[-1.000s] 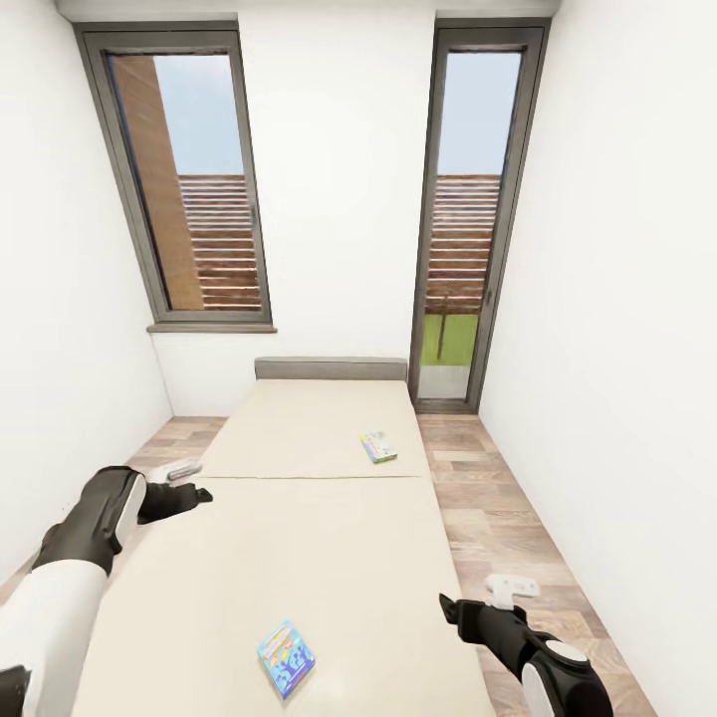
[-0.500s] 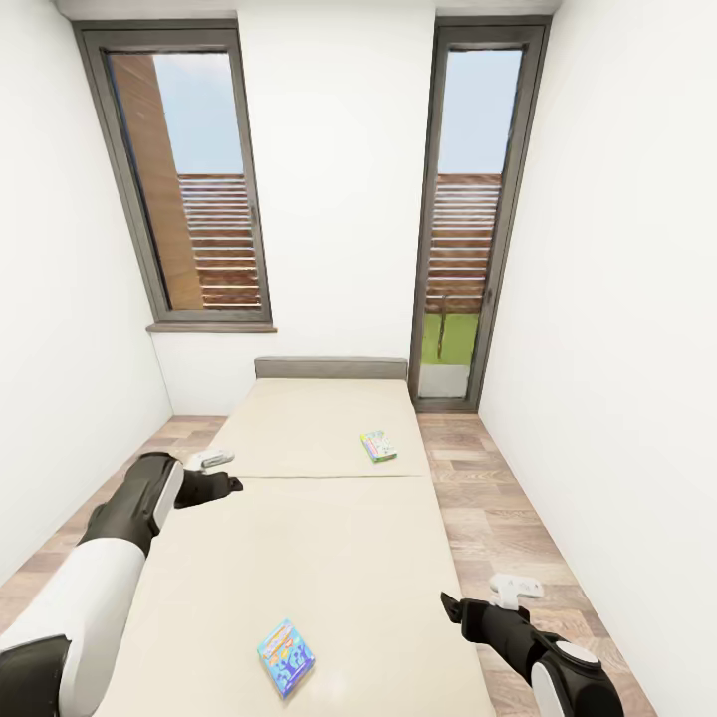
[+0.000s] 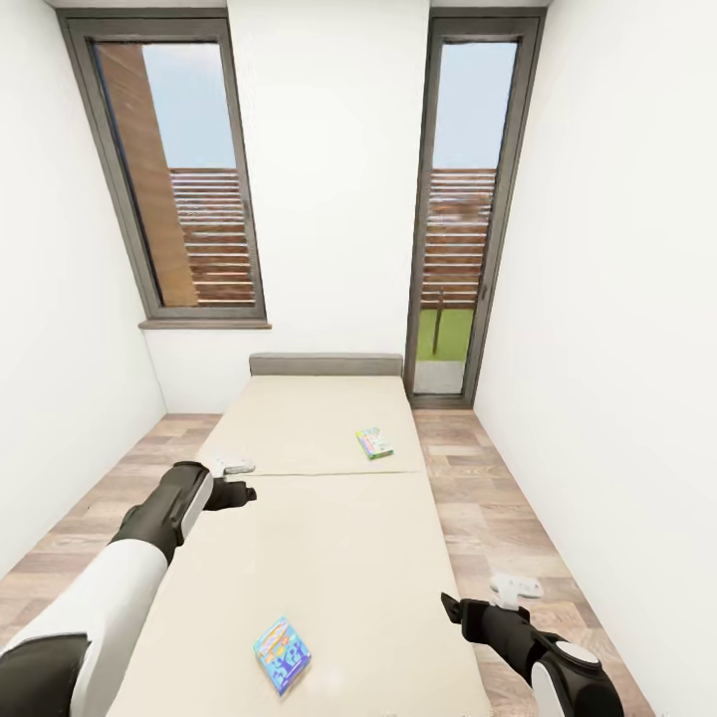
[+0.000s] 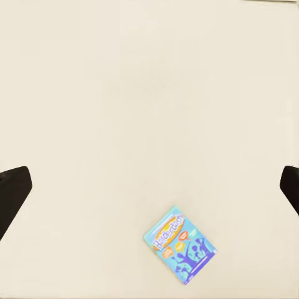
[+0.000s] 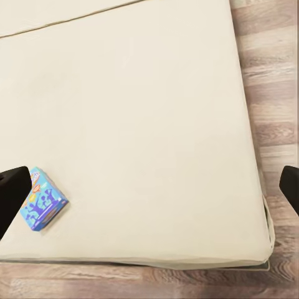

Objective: Put all the toys in the child's room - the three board games (two on the bed and one on the table), the two jigsaw puzzles on the table, and the tennis ball on the table - inside the toy box on the table in the child's room.

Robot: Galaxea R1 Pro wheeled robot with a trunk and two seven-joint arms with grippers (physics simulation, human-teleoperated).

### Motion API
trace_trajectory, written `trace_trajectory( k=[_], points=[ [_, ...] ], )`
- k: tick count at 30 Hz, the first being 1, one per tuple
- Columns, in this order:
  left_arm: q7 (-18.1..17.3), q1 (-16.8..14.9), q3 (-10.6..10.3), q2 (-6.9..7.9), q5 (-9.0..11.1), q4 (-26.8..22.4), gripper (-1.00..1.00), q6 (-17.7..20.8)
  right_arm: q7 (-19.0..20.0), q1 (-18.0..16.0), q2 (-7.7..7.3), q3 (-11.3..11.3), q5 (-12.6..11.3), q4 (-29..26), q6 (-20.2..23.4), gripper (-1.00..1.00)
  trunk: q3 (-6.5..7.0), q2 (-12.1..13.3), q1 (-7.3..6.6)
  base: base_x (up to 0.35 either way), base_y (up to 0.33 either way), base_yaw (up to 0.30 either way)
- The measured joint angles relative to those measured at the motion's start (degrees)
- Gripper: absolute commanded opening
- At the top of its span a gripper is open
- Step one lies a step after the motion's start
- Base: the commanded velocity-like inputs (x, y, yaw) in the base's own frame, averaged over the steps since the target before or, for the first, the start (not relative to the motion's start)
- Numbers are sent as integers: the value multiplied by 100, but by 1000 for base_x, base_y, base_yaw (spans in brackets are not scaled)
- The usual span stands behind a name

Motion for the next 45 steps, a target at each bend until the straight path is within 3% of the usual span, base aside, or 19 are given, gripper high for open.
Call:
trace_trajectory(
  k=[11,25,31,38,45],
  points=[
    [23,-1,-70,23,-3,258,100,-378,0,-2,1,-1,1,21,0,100,-80,0,0,0,0,-148],
    [27,0,-77,49,-4,290,100,-417,-8,-3,2,3,1,35,-8,100,-172,-1,0,0,0,-103],
    [27,0,-86,50,-1,296,100,-448,-11,-4,5,4,3,33,-9,100,-177,-1,0,0,0,108],
    [20,5,-107,51,1,297,100,-827,-16,-4,2,4,11,39,-10,100,-178,-1,0,0,0,228],
    [21,8,-107,50,8,302,100,-954,-16,-4,2,4,11,40,-16,100,-179,-1,-1,64,0,78]
  ],
)
